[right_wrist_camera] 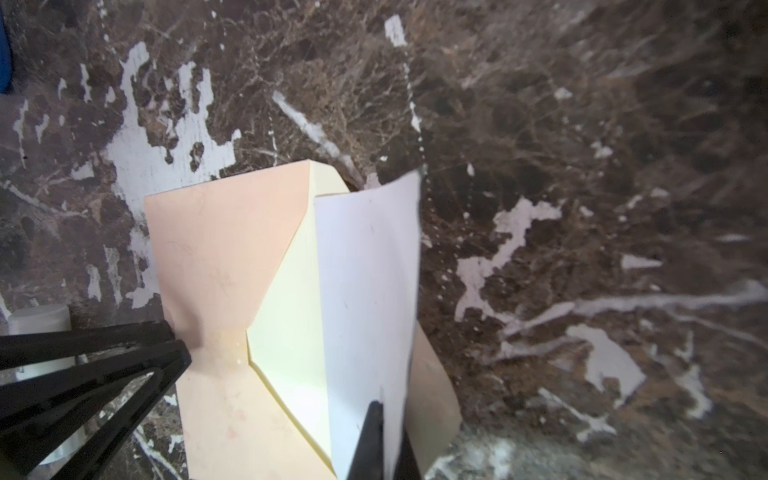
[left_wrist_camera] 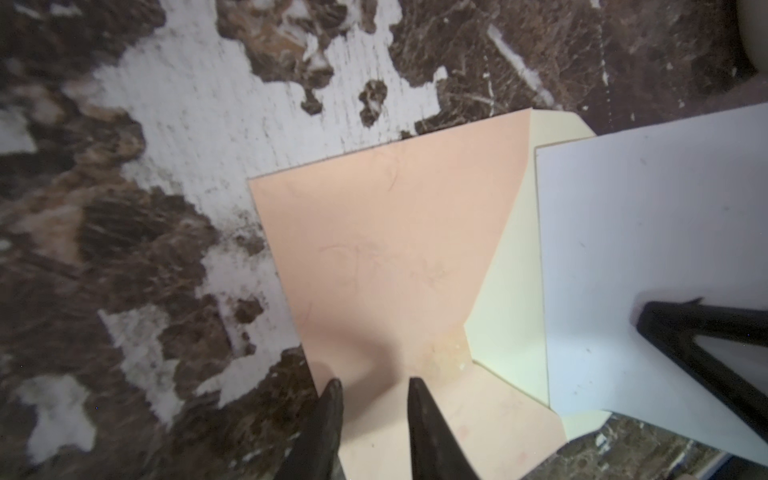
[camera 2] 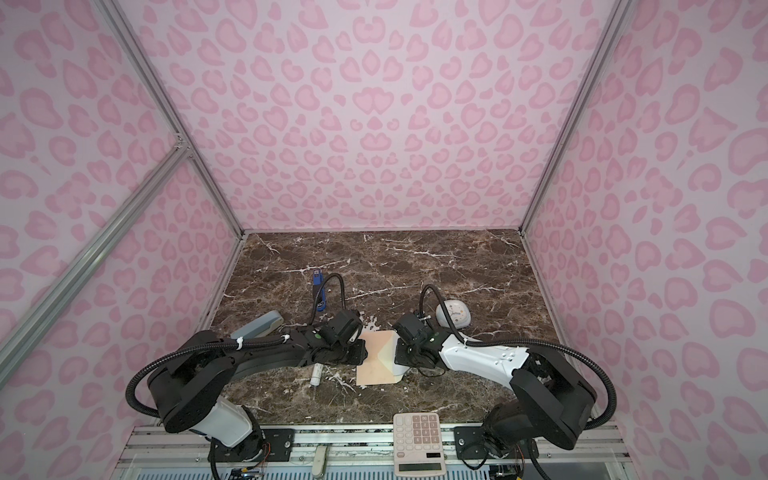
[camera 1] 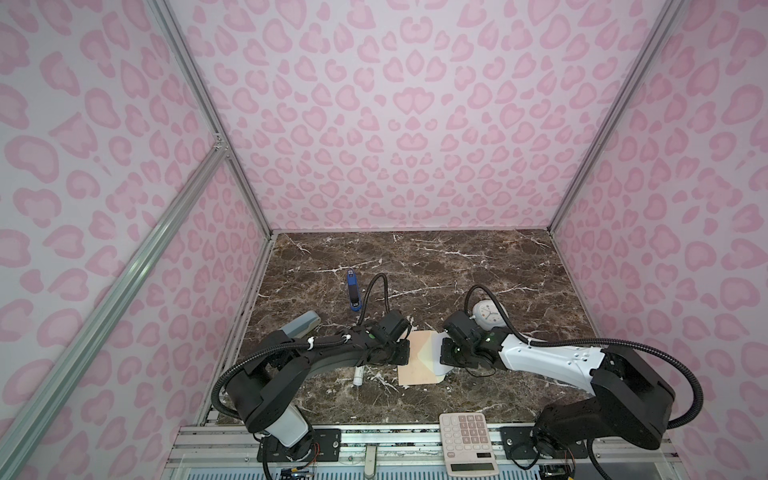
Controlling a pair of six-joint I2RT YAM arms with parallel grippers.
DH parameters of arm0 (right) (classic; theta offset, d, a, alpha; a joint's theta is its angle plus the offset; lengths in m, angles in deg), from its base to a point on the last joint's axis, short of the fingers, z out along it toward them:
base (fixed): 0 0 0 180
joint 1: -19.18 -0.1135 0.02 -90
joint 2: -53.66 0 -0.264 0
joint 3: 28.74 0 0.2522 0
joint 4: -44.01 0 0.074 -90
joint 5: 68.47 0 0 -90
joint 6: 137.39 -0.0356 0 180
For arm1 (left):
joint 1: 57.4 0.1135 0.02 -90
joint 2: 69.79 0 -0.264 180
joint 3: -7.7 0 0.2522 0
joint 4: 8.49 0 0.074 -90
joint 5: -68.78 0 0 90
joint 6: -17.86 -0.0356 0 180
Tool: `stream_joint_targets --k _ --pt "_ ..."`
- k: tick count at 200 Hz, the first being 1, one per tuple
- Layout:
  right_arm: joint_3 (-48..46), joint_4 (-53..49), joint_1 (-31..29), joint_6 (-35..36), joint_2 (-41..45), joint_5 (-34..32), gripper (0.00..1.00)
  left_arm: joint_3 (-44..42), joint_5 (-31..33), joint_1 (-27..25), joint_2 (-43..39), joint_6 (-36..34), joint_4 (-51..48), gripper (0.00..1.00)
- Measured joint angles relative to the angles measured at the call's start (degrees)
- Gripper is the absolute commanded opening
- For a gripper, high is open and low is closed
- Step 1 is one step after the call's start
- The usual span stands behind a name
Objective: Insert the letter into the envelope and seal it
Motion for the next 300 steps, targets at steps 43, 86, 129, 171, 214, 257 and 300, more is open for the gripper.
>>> stream_joint_targets --k 43,86,129,171,214,257,300 --pt "1.16 -1.22 0.33 1.22 -1.88 1.25 0.0 0.37 0.0 0.0 0.2 -0.17 -0.48 0.31" --pt "2.01 -2.25 0.76 1.66 -2.32 2.03 0.0 0.63 -0.02 0.0 0.42 -0.26 -0.72 0.31" --pt "2.99 -4.02 0.87 1.81 -2.29 2.01 0.0 0.61 -0.04 0.0 0.39 -0.39 -0.68 0.31" --pt "3.04 -4.98 0.98 1.81 -2.25 2.03 0.12 0.44 -0.15 0.0 0.35 -0.39 -0.44 0.32" --pt "4.28 -5.2 1.01 1.86 -2.47 2.45 0.16 0.39 -0.15 0.0 0.39 -0.39 -0.39 0.32" --pt "5.53 -5.33 1.01 2.23 -3.93 2.45 0.02 0.15 -0.17 -0.04 0.52 -0.42 0.02 0.32" --pt "5.6 -5.51 1.01 2.03 -4.2 2.4 0.0 -0.15 -0.17 -0.07 0.39 -0.39 0.5 0.32"
